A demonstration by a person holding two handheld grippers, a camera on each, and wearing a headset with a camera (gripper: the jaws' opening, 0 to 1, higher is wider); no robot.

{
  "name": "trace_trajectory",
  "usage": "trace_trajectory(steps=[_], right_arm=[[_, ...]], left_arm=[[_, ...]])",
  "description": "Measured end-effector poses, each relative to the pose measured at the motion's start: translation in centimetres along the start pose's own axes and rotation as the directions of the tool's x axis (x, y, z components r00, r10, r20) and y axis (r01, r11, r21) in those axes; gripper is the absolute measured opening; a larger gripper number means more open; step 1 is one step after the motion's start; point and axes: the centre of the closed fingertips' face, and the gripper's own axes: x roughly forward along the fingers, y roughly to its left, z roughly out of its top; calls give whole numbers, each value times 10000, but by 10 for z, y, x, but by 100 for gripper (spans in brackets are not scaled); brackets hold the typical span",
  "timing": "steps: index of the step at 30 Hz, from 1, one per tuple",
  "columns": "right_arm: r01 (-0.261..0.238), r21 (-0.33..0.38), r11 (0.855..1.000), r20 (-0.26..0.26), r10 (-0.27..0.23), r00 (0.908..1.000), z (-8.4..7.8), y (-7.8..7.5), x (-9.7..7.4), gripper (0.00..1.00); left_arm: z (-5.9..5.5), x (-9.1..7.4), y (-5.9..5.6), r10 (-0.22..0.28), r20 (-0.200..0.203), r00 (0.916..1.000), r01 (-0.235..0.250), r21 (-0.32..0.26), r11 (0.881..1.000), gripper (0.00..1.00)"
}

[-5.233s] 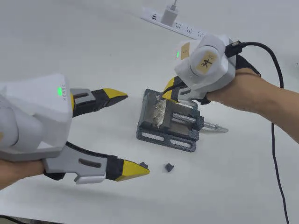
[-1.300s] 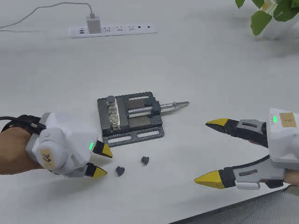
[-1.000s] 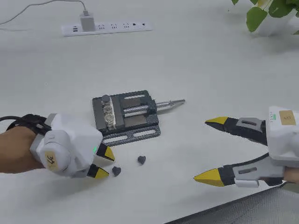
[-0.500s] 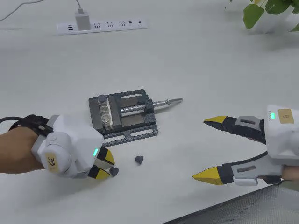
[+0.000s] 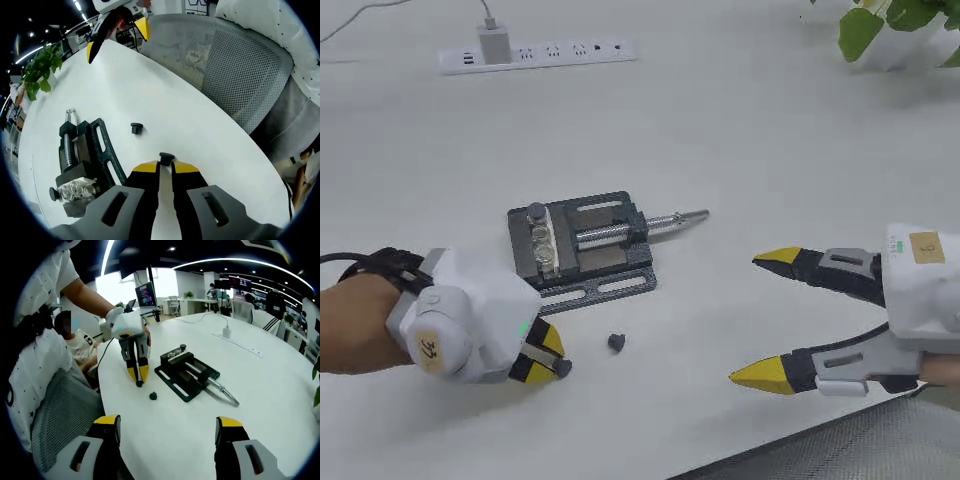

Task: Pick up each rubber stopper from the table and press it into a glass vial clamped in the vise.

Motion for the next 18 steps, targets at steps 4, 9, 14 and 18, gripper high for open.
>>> trace_trajectory(steps=[4, 9, 14, 18], right_arm=[[-23, 1, 10000, -31, 23, 10000, 1, 2, 1, 76], [-16, -25, 10000, -24, 16, 10000, 4, 3, 2, 76], [-10, -32, 10000, -14, 10, 10000, 6, 4, 1, 75], [-21, -44, 10000, -32, 21, 10000, 6, 5, 1, 75]], left_arm=[[1, 0, 0, 34, 57, 10000, -33, -48, 10000, 5], [3, 1, 1, 35, 82, 10000, -35, -47, 10000, 6], [3, 1, 1, 57, 117, 9999, -55, -97, 9999, 6], [3, 1, 1, 122, 119, 9999, -121, -132, 9998, 5]])
